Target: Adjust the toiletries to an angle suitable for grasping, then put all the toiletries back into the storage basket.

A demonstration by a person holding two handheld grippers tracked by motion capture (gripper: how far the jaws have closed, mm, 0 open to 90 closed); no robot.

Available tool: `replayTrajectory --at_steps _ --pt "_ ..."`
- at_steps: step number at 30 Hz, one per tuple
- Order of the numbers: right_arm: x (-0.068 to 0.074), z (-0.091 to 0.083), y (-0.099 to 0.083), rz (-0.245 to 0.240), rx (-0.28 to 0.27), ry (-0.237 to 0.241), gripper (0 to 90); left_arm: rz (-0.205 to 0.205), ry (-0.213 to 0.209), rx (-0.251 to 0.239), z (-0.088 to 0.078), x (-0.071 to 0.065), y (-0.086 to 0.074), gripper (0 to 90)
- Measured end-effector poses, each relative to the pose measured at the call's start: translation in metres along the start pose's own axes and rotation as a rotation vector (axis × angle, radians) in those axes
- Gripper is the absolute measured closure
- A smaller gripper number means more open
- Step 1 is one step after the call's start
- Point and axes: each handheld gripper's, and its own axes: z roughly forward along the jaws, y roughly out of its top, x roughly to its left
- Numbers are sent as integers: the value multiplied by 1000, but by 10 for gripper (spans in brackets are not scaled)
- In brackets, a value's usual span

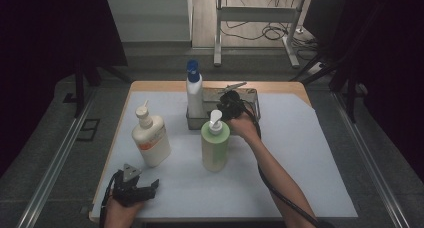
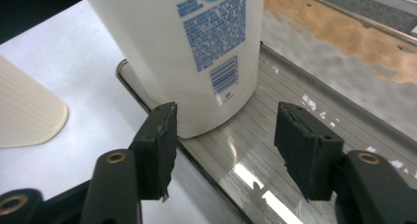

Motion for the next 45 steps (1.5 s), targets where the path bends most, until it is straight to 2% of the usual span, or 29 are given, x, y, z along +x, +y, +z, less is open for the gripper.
replayTrajectory --at_steps 11,19,45 --pt "2 -21 -6 -45 -20 -3 343 -1 0 -2 0 0 0 120" --pt "5 -36 -18 -71 -25 -8 302 -1 -1 -2 0 0 0 119" --pt "10 -68 -56 -82 -27 14 285 0 1 -2 0 0 0 120"
